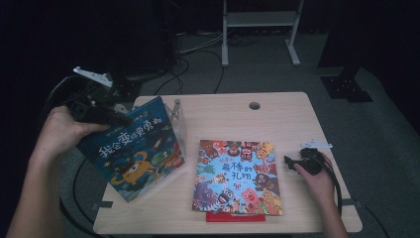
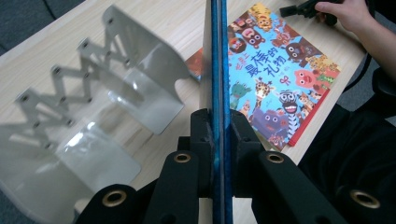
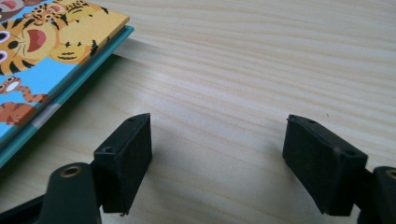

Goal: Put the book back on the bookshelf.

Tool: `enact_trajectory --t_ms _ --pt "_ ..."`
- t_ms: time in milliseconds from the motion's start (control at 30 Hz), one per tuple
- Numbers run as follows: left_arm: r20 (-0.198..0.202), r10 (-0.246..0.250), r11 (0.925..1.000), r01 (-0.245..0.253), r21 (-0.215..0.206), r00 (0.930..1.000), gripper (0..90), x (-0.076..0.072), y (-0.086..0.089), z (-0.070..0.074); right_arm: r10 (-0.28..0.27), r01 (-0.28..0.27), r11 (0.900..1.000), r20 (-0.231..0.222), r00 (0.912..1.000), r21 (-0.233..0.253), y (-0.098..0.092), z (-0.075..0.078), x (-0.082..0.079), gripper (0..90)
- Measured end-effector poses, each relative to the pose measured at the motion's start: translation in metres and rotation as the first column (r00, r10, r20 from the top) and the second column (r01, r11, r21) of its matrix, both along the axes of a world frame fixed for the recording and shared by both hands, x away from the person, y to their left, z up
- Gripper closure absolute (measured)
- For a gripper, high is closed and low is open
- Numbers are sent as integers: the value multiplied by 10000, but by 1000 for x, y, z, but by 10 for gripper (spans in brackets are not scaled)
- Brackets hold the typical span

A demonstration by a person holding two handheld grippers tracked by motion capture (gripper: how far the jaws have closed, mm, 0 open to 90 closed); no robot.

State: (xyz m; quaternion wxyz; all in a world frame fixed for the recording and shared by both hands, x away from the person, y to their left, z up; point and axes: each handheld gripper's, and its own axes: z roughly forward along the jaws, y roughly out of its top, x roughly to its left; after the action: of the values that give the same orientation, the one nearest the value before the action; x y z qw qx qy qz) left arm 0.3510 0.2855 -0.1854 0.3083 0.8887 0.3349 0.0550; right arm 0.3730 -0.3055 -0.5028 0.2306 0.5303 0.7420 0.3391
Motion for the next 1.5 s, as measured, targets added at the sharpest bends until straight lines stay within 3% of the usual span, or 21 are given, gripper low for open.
enact_trajectory --t_ms 200,367,533,800,833,900,1167,1267,1333,1367,1433,1500 --pt "107 420 9991 -420 -22 9991 823 -9 23 -1 15 -15 10000 -17 10000 9 0 0 0 231" --pt "138 1211 9926 -1210 -114 9925 822 -16 50 -4 13 -13 10000 -13 10000 13 0 0 0 231" --pt "179 1761 9843 -1759 -103 9842 823 -18 66 -6 15 -15 10000 -14 10000 17 0 0 0 231" --pt "298 3085 9510 -3089 100 9508 823 -14 96 -16 18 -18 10000 -2 10000 13 0 0 0 231" --pt "298 3085 9510 -3089 100 9508 823 -14 96 -16 18 -18 10000 -2 10000 13 0 0 0 231" --pt "351 3321 9430 -3327 129 9426 823 -9 98 -18 19 -19 10000 -1 10000 15 0 0 0 232" --pt "388 3614 9323 -3617 2 9316 824 12 94 -19 15 -15 10000 -4 10000 10 0 0 0 233" --pt "500 3868 9218 -3877 82 9208 824 22 91 -18 18 -18 10000 -3 10000 7 0 0 0 233" --pt "499 3934 9189 -3944 117 9180 824 25 90 -18 22 -22 10000 -2 10000 27 0 0 0 233" --pt "555 4091 9115 -4107 231 9108 824 32 89 -19 24 -24 10000 0 10000 27 0 0 0 233" --pt "644 4125 9093 -4150 309 9087 824 39 88 -19 26 -26 10000 1 10000 33 0 0 0 233" --pt "727 4258 9025 -4291 374 9019 824 45 86 -21 22 -22 10000 -1 10000 24 0 0 0 233"
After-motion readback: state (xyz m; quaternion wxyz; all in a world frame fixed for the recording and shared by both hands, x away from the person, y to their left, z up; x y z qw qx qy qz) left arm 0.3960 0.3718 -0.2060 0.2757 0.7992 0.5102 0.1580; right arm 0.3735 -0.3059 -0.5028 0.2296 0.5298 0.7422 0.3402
